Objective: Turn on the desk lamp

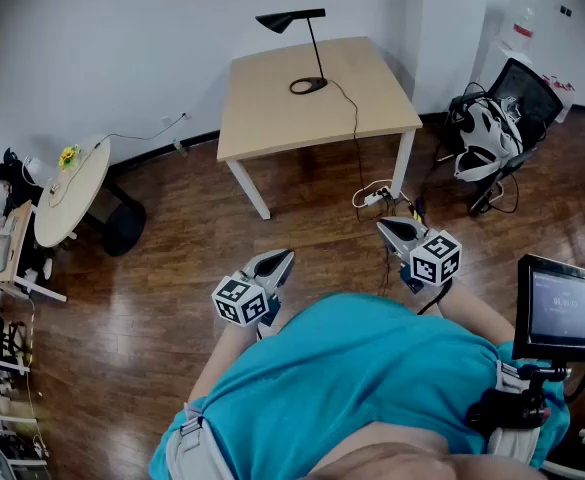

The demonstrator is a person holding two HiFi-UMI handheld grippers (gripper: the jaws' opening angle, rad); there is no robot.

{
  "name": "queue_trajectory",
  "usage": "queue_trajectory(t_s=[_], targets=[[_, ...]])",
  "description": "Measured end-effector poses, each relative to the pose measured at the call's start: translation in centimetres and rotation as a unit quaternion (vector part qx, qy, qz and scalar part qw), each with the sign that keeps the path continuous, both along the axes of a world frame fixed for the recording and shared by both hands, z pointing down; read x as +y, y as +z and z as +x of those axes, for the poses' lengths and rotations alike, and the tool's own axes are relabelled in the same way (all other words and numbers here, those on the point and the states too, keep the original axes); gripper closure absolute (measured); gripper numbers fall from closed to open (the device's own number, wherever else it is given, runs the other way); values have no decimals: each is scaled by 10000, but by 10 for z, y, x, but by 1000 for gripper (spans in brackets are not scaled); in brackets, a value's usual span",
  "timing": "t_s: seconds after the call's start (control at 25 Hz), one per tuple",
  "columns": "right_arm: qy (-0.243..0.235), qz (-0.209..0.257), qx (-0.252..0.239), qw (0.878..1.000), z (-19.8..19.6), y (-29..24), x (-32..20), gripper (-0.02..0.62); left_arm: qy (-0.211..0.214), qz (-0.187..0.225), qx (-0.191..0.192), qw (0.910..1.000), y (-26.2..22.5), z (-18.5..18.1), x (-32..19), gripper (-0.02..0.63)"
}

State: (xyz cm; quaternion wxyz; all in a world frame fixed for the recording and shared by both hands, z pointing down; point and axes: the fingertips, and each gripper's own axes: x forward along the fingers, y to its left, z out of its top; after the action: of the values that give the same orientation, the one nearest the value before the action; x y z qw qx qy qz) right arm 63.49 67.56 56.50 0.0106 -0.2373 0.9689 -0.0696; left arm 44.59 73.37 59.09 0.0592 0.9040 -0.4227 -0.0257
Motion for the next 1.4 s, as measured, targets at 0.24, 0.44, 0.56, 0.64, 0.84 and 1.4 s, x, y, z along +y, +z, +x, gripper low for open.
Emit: queue_trajectory(t_s=[0.24,0.44,0.56,0.64,0.84,1.4], targets=[[-59,65,9,10000,40,3,-17,594,-54,-64,47,10000,2,43,-19,604],[-184,84,53,9998,61,11,-35,594,-85,-166,11,9998,9,76,-31,604],[-305,65,84,9995,59,23,-44,594,-130,-227,-7,9997,19,81,-36,604],[-390,44,100,9992,51,32,-51,594,-181,-251,17,9995,28,75,-42,604],[-439,48,194,9988,12,44,-77,594,-256,-363,192,9988,50,32,-70,604],[296,-23,612,9977,-207,-42,-232,594,509,-501,225,9972,-8,-207,-243,605]])
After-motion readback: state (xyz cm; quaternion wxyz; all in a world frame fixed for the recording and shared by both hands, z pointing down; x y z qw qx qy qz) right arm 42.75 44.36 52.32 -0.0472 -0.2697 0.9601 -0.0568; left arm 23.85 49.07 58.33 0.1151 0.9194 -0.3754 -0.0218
